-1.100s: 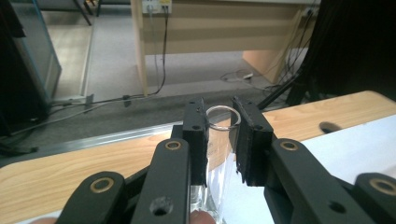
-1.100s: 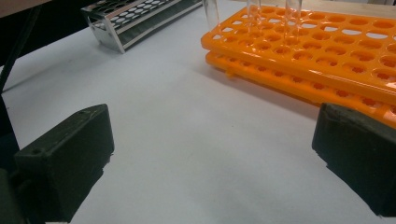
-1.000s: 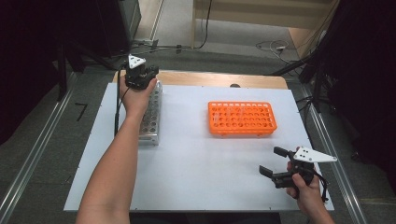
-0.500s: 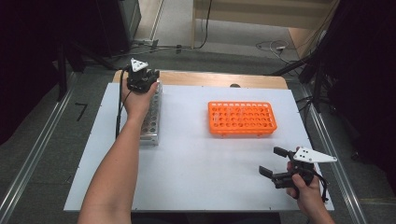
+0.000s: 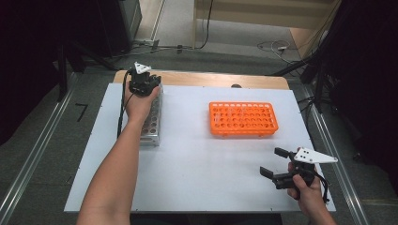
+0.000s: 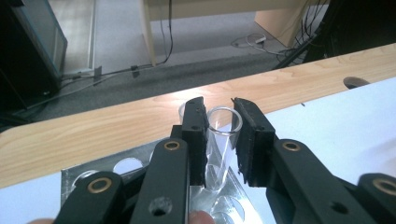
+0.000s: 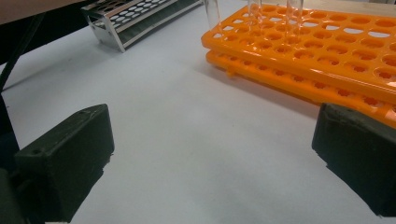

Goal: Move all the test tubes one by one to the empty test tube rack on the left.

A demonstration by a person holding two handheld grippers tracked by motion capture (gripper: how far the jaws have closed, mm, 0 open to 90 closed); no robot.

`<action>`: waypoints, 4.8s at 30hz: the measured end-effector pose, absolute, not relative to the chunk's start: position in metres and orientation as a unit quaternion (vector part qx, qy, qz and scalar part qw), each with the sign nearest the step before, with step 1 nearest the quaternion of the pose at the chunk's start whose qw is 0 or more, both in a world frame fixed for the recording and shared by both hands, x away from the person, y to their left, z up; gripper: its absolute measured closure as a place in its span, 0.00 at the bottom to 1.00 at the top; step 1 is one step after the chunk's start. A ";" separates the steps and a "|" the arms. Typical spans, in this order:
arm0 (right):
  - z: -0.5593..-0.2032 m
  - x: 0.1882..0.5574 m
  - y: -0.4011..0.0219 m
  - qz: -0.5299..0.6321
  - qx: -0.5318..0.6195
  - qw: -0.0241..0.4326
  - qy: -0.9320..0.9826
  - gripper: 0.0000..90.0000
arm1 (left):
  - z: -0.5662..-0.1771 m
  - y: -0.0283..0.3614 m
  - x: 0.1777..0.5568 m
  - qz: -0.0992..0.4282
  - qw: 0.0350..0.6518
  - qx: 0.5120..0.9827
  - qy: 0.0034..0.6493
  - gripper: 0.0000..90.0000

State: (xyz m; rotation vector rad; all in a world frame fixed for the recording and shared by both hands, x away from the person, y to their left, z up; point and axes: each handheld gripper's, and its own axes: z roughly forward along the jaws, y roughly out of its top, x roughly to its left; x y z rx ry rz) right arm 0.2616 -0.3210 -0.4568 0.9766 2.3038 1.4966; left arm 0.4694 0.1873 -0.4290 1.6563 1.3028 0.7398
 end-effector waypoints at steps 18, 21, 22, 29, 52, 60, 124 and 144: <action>-0.457 0.262 -0.318 0.512 0.330 0.109 0.785 0.00 | -0.414 0.194 0.454 0.243 0.475 0.658 0.532 0.29; -0.456 0.263 -0.317 0.511 0.331 0.112 0.786 0.00 | -0.412 0.193 0.449 0.241 0.476 0.665 0.522 0.22; -0.456 0.263 -0.316 0.511 0.332 0.111 0.785 0.00 | -0.411 0.192 0.447 0.242 0.476 0.669 0.518 0.21; -0.454 0.264 -0.315 0.514 0.334 0.114 0.782 0.00 | -0.411 0.184 0.432 0.224 0.489 0.677 0.502 0.11; -0.443 0.281 -0.295 0.507 0.335 0.131 0.783 0.00 | -0.410 0.157 0.357 0.192 0.524 0.695 0.453 0.00; -0.438 0.293 -0.289 0.506 0.338 0.141 0.781 0.00 | -0.413 0.150 0.324 0.189 0.535 0.700 0.433 0.00; -0.475 0.405 -0.230 0.432 0.424 0.219 0.765 0.76 | -0.440 0.145 0.235 0.162 0.569 0.700 0.400 0.00; -0.461 0.401 -0.235 0.454 0.410 0.235 0.756 0.82 | -0.441 0.142 0.236 0.160 0.569 0.701 0.400 0.00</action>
